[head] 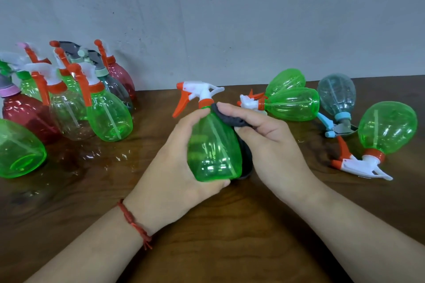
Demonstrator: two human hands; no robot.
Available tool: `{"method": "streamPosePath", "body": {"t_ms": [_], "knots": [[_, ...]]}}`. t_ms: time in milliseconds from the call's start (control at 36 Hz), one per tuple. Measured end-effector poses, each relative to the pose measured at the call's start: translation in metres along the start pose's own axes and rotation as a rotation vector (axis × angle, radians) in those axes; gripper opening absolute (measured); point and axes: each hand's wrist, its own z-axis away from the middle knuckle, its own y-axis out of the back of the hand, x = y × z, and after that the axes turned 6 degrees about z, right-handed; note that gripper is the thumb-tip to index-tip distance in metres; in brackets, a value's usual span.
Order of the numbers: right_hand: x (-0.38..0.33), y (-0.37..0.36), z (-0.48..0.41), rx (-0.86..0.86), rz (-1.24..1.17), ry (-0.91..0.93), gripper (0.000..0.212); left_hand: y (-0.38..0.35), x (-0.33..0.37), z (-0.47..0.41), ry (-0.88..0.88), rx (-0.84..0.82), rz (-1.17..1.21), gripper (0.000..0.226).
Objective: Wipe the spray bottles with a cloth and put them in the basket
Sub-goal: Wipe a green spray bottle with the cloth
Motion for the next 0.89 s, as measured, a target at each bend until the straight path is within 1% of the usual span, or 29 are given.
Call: {"method": "streamPosePath", "body": {"t_ms": [56,139,250,389,500,556,639,667,806,889], "knots": [[0.001,-0.001,0.001,0.005,0.079,0.033,0.049,-0.001,-0.003,-0.002,-0.080,0.001,-0.131,0.110],[0.003,-0.004,0.004,-0.010,0.199,0.071,0.051,-0.002,-0.006,-0.003,-0.149,-0.021,-0.235,0.107],[0.005,-0.009,0.006,-0.005,0.246,0.080,0.053,-0.002,-0.006,-0.004,-0.144,-0.019,-0.252,0.108],[0.002,-0.012,0.008,0.001,0.360,0.155,0.053,-0.003,-0.002,-0.006,-0.156,0.023,-0.249,0.106],[-0.001,-0.009,0.007,-0.039,0.379,0.160,0.054,-0.003,-0.004,-0.006,-0.166,0.049,-0.271,0.103],[-0.001,-0.010,0.009,-0.098,0.458,0.201,0.053,-0.001,-0.011,-0.004,-0.122,0.086,-0.220,0.103],[0.002,-0.014,0.014,-0.205,0.571,0.275,0.051,0.005,-0.015,-0.003,0.056,0.134,-0.070,0.109],[0.002,-0.015,0.014,-0.224,0.593,0.295,0.051,0.007,-0.016,-0.004,0.083,0.144,-0.054,0.109],[0.000,-0.015,0.018,-0.252,0.591,0.376,0.048,0.014,-0.013,-0.008,0.174,0.277,0.070,0.104],[-0.001,-0.014,0.019,-0.271,0.603,0.398,0.048,0.016,-0.013,-0.010,0.213,0.277,0.107,0.101]]}}
